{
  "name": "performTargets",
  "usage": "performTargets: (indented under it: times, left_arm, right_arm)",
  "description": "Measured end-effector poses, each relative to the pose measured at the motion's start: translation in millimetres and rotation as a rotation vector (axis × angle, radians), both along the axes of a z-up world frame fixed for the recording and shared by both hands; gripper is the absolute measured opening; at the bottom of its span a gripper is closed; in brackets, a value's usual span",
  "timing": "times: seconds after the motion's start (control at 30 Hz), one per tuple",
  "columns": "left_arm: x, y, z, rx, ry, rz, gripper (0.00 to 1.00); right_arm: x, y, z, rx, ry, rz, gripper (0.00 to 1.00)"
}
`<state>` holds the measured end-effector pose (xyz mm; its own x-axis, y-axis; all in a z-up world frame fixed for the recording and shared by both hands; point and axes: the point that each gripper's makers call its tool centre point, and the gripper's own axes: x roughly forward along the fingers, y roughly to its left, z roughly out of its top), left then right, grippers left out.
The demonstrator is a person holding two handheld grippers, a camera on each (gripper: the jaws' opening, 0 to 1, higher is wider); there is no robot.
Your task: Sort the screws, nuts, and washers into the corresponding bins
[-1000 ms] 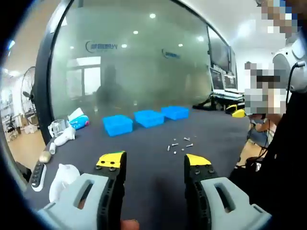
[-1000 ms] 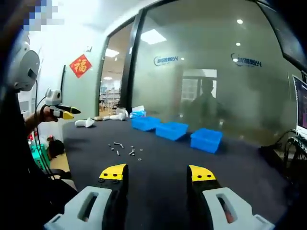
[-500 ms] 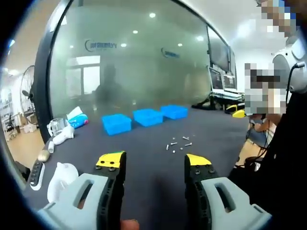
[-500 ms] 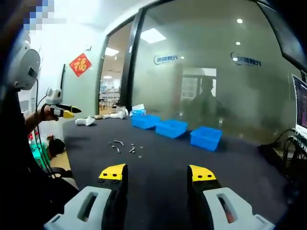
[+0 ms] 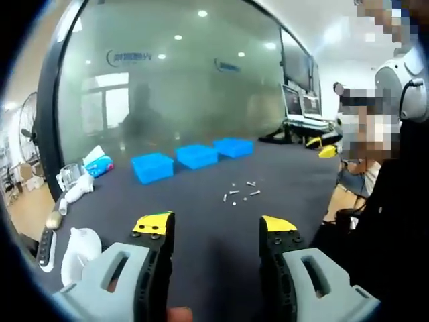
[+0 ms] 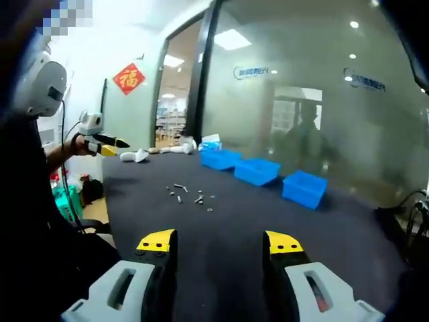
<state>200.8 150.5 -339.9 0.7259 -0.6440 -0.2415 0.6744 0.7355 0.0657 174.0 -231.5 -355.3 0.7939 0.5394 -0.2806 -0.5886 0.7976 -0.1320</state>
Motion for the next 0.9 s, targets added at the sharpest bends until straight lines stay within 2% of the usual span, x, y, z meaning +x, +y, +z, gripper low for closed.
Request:
performTargets:
  times: [0.13,0.53,0.9]
  left_arm:
    - [0.3,-4.0,-4.2,0.032,0.022,-0.038,0.49]
    - [9.4,-7.8,-3.5,0.120,0.030,-0.103,0.49]
    - [11.9,-18.6,-11.6,0.187,0.060,-0.170,0.49]
  right_arm:
    - [3.3,1.4,0.7,-0.008,0.021,0.040,0.47]
    - [1.3,20.2,-4.9,-0.079,0.060,0.168,0.47]
    - [11.6,27.8,6.3,-0.111,0.078,0.204,0.44]
